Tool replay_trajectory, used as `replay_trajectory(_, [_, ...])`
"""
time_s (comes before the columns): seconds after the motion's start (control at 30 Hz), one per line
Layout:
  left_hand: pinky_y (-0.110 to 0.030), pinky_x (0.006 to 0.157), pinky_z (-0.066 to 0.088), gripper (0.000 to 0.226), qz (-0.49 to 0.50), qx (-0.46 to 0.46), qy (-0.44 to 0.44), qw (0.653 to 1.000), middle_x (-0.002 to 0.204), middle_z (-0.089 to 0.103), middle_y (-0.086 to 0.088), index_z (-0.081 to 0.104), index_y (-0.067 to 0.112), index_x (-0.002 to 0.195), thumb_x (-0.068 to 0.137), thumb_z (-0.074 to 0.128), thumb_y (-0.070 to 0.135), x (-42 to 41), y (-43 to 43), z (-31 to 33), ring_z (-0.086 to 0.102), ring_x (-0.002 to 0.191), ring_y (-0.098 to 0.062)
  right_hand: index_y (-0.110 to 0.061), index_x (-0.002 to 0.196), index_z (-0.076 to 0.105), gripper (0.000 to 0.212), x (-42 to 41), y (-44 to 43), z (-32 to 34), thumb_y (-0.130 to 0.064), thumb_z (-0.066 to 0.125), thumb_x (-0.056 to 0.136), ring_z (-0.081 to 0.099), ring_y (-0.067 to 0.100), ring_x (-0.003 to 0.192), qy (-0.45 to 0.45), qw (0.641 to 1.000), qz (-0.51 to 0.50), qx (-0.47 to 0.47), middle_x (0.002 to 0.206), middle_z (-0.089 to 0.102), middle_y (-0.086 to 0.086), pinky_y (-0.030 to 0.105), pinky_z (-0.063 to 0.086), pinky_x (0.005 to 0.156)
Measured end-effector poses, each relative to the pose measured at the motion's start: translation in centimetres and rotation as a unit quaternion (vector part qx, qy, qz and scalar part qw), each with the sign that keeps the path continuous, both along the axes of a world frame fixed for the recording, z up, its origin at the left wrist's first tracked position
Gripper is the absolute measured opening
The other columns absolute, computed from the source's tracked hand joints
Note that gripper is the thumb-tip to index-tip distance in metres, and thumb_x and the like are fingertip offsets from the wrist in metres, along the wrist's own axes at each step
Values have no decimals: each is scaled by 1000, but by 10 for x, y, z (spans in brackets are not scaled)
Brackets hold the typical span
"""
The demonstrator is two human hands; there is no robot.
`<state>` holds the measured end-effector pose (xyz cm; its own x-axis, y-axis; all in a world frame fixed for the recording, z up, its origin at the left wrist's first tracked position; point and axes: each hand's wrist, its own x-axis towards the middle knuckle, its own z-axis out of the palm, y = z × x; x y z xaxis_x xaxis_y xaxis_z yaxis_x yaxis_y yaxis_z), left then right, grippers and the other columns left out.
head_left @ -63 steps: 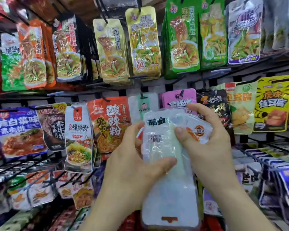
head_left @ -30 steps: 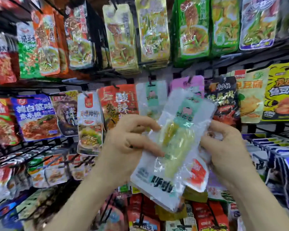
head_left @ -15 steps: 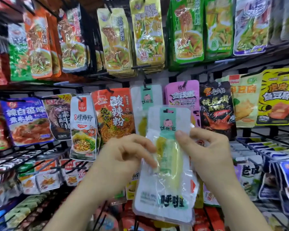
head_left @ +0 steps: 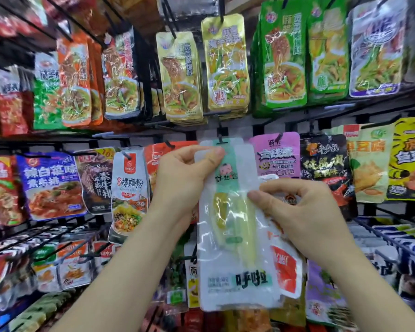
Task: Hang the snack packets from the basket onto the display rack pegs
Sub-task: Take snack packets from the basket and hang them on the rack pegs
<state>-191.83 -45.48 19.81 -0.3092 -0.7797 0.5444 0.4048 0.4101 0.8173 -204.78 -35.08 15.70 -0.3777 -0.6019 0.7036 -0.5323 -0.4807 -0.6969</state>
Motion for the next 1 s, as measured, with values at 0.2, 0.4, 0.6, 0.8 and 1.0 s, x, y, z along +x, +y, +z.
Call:
replay_trajectory(0.2, [-51,73,59,10,61,-8,14,998,74,74,-8,70,14,72,81,76,13,-18,-22,20,69,69,-25,-21,66,73,14,-15,-12,20,-22,77,80,58,-6,51,23,999,-26,19,62,70,-14,6,43,51])
replay_trajectory(0.4, [-45,67,60,9,59,3,0,998,69,73,-5,70,12,74,80,76,13,-20,-26,27,69,64,-21,-20,68,75,13,-22,-24,22,-23,77,81,59,-4,53,52,997,-47,37,62,70,-12,6,42,51])
replay_trajectory(0.6, [-48,74,58,10,21,32,-27,999,76,74,-14,70,8,75,84,69,8,-19,-37,25,70,67,-27,-21,67,75,15,-25,-27,19,-26,77,81,63,2,61,63,995,-63,54,65,71,-10,8,45,54])
replay_trajectory(0.8, [-25,59,55,11,91,-55,-89,990,80,74,-1,68,16,98,88,69,12,-18,-46,17,70,67,-11,-24,66,73,15,-27,-18,19,-26,78,80,61,0,60,92,988,-99,70,66,69,-19,8,43,52])
replay_trajectory(1.0, [-12,47,38,60,186,-226,-195,936,78,49,4,38,33,129,86,62,-1,-6,-51,4,46,50,0,-30,61,69,20,-42,26,37,-22,81,74,59,-2,56,127,977,-170,2,64,66,-25,9,41,47])
